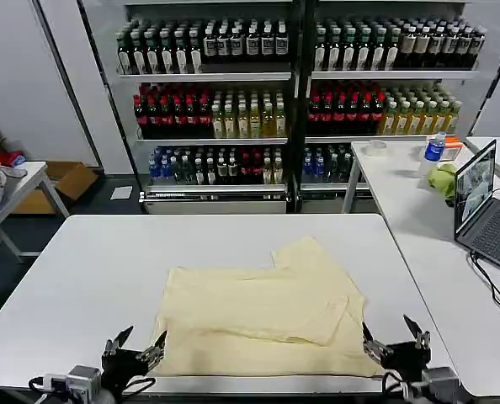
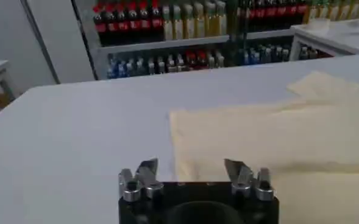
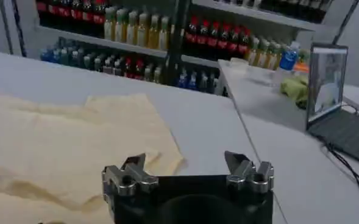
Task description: Fold and organize the clothes.
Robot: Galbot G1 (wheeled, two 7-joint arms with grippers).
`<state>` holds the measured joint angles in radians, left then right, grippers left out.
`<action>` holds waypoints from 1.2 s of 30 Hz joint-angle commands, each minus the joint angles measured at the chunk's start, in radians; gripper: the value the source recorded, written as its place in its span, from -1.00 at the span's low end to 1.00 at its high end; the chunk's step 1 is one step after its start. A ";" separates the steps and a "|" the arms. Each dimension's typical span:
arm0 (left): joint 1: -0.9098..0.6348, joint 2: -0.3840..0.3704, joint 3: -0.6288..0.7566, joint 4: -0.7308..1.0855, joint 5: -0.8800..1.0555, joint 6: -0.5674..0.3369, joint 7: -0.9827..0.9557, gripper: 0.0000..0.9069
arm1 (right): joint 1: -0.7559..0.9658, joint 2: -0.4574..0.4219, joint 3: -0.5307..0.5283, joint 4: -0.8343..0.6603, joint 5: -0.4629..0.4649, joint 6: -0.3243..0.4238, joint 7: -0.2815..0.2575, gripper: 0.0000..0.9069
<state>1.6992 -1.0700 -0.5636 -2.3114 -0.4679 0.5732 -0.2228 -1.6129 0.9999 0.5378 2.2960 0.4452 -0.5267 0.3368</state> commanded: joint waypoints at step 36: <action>-0.793 0.037 0.377 0.645 -0.112 0.005 -0.016 1.00 | 1.079 0.190 -0.544 -0.949 0.253 -0.051 0.035 1.00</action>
<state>0.9869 -1.0338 -0.2340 -1.7523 -0.5758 0.5781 -0.2398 -0.6347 1.1560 0.0355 1.4777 0.6855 -0.5755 0.3698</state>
